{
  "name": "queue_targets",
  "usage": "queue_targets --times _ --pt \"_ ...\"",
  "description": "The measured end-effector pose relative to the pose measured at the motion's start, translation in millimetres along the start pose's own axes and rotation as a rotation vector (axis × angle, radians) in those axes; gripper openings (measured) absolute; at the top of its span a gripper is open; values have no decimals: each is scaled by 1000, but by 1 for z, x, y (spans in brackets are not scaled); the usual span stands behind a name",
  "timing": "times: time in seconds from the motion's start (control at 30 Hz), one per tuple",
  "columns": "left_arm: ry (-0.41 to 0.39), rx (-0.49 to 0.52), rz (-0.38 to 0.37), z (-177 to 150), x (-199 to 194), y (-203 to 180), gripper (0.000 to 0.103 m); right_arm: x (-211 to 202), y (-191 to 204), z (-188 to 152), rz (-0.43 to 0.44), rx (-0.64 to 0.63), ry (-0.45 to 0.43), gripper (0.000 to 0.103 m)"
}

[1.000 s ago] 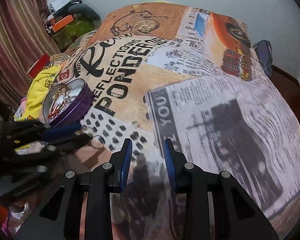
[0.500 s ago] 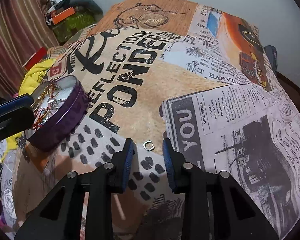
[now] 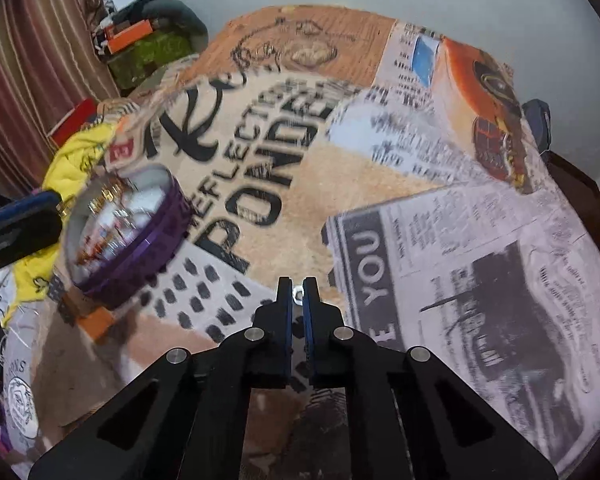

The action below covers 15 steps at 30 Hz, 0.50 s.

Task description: Organize jewelry

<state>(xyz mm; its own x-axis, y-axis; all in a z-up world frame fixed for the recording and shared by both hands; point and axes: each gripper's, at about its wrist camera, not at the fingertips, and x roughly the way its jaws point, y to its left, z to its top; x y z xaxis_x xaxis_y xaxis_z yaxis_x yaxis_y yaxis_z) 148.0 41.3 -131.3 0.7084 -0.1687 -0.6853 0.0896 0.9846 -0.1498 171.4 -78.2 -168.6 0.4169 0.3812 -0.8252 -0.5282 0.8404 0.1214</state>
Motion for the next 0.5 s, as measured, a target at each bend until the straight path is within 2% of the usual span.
queue_targets --times 0.33,0.43,0.5 --pt "-53 -16 24 1 -30 9 17 -63 -1 18 -20 3 -136 5" --pt "-49 -23 26 -1 -31 12 17 -54 -1 16 36 15 -69 5" --pt "-45 -24 26 -3 -32 14 17 -41 -1 10 37 26 -15 9"
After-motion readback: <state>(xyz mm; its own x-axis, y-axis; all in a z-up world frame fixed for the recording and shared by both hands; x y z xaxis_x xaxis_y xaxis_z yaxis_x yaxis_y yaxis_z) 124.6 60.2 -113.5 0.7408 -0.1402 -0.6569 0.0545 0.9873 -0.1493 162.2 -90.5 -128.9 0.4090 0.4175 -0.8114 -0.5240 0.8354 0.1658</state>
